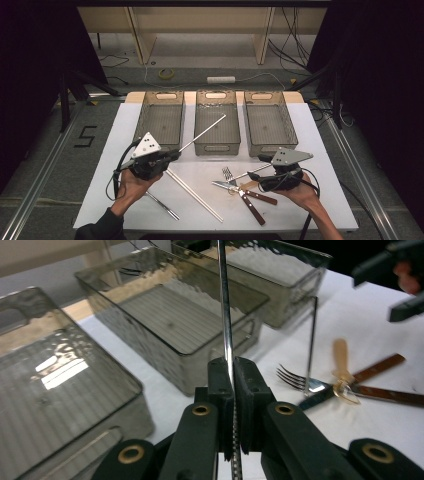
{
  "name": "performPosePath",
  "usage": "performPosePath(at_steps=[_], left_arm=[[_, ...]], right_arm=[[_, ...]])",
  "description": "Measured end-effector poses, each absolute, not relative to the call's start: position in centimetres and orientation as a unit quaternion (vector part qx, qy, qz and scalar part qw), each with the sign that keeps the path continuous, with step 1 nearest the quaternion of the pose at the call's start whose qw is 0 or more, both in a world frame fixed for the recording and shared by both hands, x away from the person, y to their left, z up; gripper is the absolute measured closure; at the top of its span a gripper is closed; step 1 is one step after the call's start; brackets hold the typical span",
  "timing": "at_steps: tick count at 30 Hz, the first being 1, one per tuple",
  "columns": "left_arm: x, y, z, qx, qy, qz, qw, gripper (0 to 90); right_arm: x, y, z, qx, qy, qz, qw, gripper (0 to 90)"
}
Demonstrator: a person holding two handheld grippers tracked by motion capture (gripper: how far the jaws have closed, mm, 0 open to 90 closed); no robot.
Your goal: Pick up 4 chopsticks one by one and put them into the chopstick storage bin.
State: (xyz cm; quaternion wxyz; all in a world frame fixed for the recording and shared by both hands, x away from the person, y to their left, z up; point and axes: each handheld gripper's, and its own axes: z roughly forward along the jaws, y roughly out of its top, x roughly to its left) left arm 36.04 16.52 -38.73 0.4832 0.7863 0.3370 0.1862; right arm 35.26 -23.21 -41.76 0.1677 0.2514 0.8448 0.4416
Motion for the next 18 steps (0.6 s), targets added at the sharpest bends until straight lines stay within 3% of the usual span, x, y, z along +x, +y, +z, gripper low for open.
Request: performPosePath(at_steps=[18], left_arm=[[40.6,20.7,-38.5,0.736,0.431,0.22,0.474,86.4]], right_arm=[[34.3,-24.5,-42.6,0.287,0.821,0.47,0.15,29.9]])
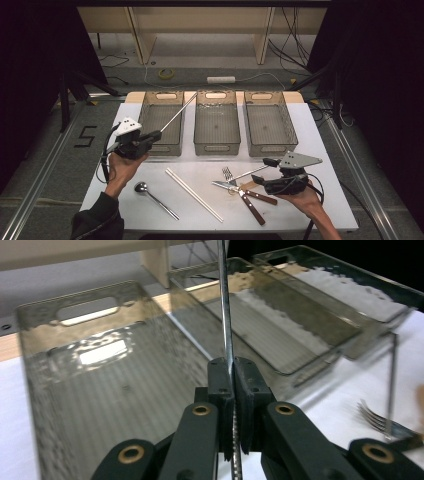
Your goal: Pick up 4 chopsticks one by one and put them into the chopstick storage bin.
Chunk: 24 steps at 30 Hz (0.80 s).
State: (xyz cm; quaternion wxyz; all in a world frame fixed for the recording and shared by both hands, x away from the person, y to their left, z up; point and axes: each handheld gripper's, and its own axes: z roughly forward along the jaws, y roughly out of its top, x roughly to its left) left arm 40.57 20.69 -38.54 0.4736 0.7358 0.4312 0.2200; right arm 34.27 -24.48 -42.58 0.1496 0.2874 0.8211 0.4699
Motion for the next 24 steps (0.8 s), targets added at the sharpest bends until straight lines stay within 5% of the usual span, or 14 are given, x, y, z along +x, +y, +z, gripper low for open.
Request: performPosePath(at_steps=[24], left_arm=[[46.1,23.1,-41.8,0.71,0.522,0.227,0.414,86.3]], right_arm=[[34.0,-24.1,-42.7,0.28,0.826,0.468,0.145,29.0]])
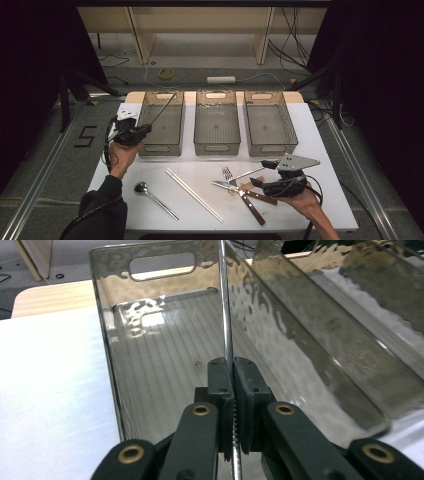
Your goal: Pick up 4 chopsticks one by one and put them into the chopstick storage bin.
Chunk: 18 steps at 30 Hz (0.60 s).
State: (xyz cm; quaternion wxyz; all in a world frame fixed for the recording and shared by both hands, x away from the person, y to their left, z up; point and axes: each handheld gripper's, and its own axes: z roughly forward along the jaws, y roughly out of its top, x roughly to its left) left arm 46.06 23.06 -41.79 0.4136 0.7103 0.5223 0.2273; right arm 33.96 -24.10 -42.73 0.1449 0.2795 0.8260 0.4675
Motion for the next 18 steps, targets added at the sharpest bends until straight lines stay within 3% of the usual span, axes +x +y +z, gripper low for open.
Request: performPosePath(at_steps=[18], left_arm=[[47.5,23.5,-42.7,0.706,0.554,0.222,0.381,86.1]], right_arm=[[34.0,-24.0,-42.7,0.279,0.828,0.464,0.145,29.2]])
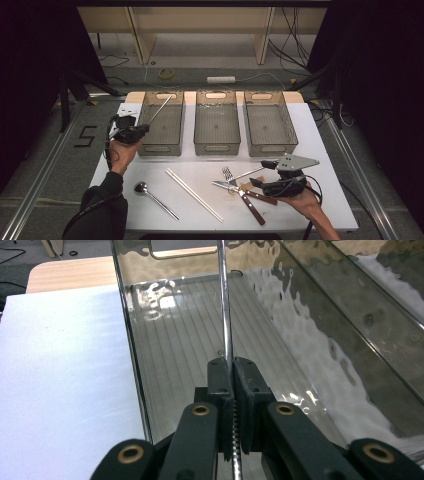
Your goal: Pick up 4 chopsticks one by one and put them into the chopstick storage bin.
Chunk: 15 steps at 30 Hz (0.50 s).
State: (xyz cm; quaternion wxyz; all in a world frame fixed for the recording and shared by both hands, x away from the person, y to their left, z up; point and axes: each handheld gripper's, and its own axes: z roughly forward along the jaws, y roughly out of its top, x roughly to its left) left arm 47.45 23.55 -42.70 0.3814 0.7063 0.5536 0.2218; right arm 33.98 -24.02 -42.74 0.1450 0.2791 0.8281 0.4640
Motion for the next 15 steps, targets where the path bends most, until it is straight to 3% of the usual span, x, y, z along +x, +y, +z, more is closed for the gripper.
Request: performPosePath(at_steps=[7,9,15], left_arm=[[48.1,23.6,-43.0,0.696,0.573,0.228,0.368,84.8],[48.2,23.6,-42.9,0.692,0.577,0.229,0.368,74.9],[47.5,23.6,-42.0,0.689,0.573,0.221,0.386,56.7]], right_arm=[[34.0,-24.0,-42.7,0.278,0.827,0.467,0.144,29.2],[34.0,-24.0,-42.7,0.277,0.828,0.466,0.144,29.3],[34.0,-24.1,-42.6,0.277,0.828,0.466,0.143,29.2]])
